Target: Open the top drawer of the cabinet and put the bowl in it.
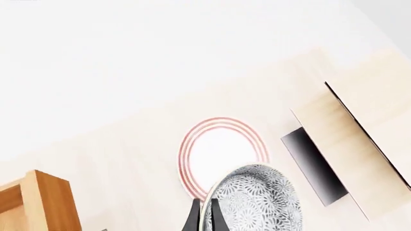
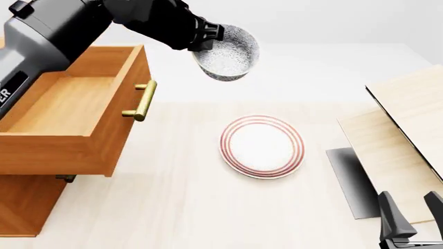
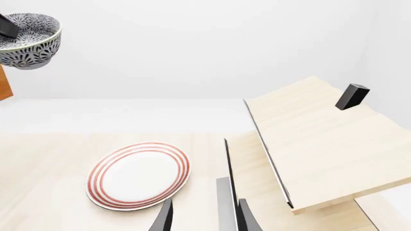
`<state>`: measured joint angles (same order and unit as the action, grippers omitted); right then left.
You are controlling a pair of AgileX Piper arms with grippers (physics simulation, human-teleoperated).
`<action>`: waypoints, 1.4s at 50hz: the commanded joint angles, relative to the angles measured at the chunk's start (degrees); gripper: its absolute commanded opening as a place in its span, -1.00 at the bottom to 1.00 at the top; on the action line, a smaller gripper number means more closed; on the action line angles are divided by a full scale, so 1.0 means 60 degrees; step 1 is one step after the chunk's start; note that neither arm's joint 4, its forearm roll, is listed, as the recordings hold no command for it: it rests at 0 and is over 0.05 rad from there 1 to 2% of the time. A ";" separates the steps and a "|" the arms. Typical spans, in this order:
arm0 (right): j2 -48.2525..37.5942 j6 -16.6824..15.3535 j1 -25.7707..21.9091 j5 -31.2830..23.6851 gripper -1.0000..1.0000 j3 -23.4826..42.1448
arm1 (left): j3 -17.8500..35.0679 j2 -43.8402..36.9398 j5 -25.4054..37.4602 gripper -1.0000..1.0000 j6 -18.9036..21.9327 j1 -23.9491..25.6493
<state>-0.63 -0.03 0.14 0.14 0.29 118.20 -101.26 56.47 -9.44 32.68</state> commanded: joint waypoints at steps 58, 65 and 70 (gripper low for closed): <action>0.0018 0.0002 -0.0003 -0.0004 1.00 -0.0008 | -0.0942 0.2008 0.0347 -1.00 -0.0006 -0.2774; 0.0014 0.0003 -0.0002 -0.0003 1.00 -0.0008 | -0.1217 0.2302 0.0364 -1.00 0.0002 -0.3065; 0.0021 0.0003 -0.0005 -0.0004 1.00 -0.0008 | -0.1520 0.2589 0.0337 -1.00 -0.0030 -0.3314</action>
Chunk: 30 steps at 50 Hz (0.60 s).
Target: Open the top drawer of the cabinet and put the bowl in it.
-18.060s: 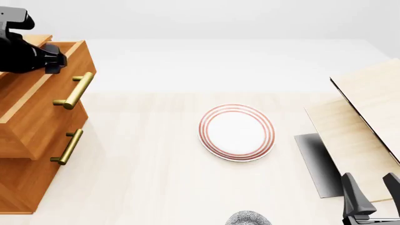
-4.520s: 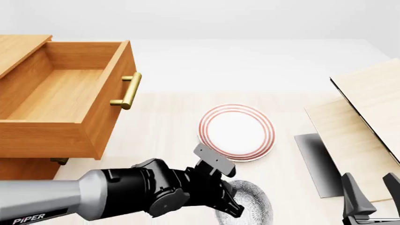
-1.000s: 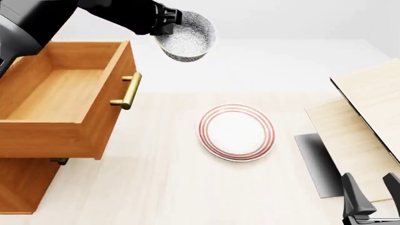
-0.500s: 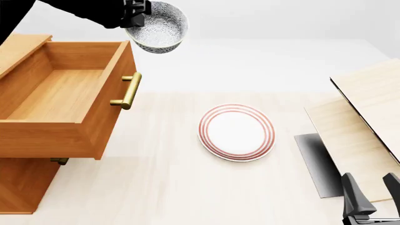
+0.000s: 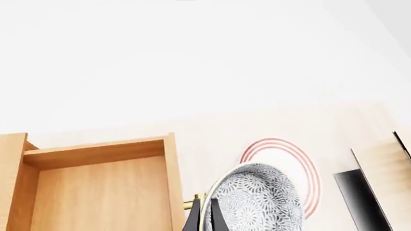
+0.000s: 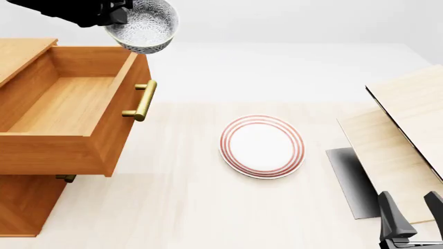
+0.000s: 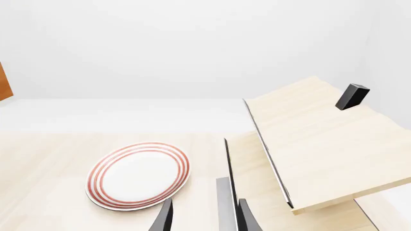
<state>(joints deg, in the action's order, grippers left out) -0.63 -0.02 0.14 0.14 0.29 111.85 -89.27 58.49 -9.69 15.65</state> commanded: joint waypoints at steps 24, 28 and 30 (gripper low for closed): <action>0.0017 0.0001 -0.0002 -0.0004 1.00 -0.0008 | -0.1902 0.1705 -0.0334 -1.00 -0.0393 -0.1394; 0.0017 0.0000 -0.0005 -0.0004 1.00 -0.0008 | -0.2130 0.1870 -0.0377 -1.00 -0.0461 -0.1548; 0.0020 0.0002 -0.0006 -0.0004 1.00 -0.0008 | -0.2285 0.1959 -0.0447 -1.00 -0.0521 -0.1614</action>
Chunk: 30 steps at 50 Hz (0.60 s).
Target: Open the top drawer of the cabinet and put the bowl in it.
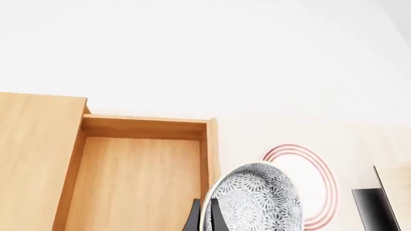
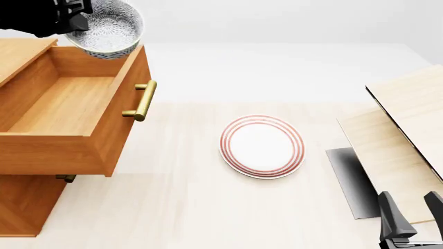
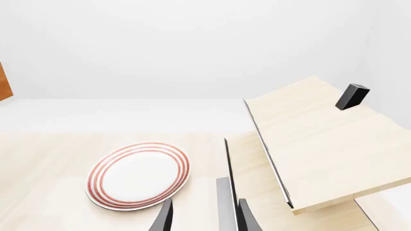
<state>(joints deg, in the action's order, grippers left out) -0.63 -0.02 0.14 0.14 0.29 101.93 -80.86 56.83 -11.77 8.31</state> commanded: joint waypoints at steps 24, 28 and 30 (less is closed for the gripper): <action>0.0023 0.0002 -0.0008 -0.0004 1.00 -0.0008 | -0.1850 0.1233 -0.0694 -1.00 -0.0428 -0.1086; 0.0017 0.0001 -0.0005 -0.0004 1.00 -0.0008 | -0.2013 0.1288 -0.0793 -1.00 -0.0502 -0.1133; 0.0016 0.0001 -0.0003 -0.0004 1.00 -0.0008 | -0.2091 0.1311 -0.0826 -1.00 -0.0496 -0.1176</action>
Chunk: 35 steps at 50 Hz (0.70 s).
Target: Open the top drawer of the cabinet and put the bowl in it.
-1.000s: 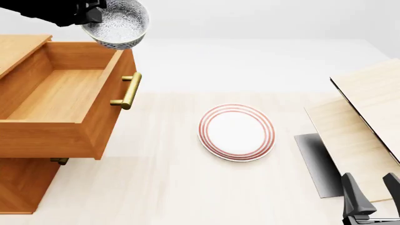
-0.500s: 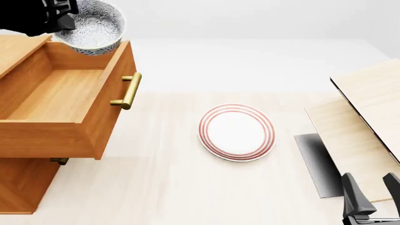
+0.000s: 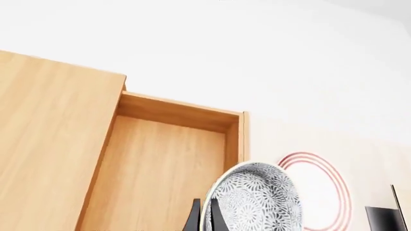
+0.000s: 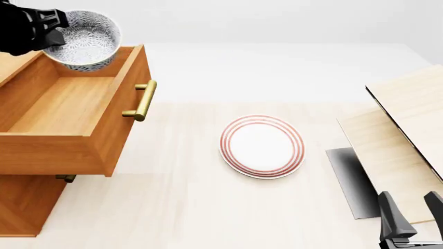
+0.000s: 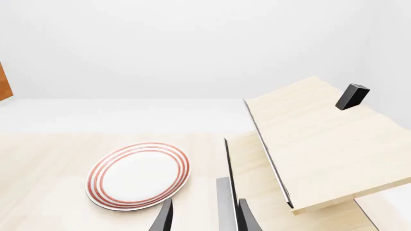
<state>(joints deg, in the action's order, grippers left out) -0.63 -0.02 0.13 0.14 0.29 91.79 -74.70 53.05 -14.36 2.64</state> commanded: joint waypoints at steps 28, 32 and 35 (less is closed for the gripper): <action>0.0014 0.0001 -0.0005 -0.0003 1.00 -0.0008 | -0.0973 0.0484 -0.0464 -1.00 -0.0094 -0.0855; 0.0015 0.0002 -0.0004 -0.0003 1.00 -0.0008 | -0.1150 0.0530 -0.0576 -1.00 -0.0181 -0.0961; 0.0020 0.0000 -0.0005 -0.0004 1.00 -0.0008 | -0.1246 0.0518 -0.0655 -1.00 -0.0193 -0.0991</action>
<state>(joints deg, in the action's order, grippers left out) -0.63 -0.02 0.14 0.14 0.29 86.00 -72.37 50.23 -15.36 -1.99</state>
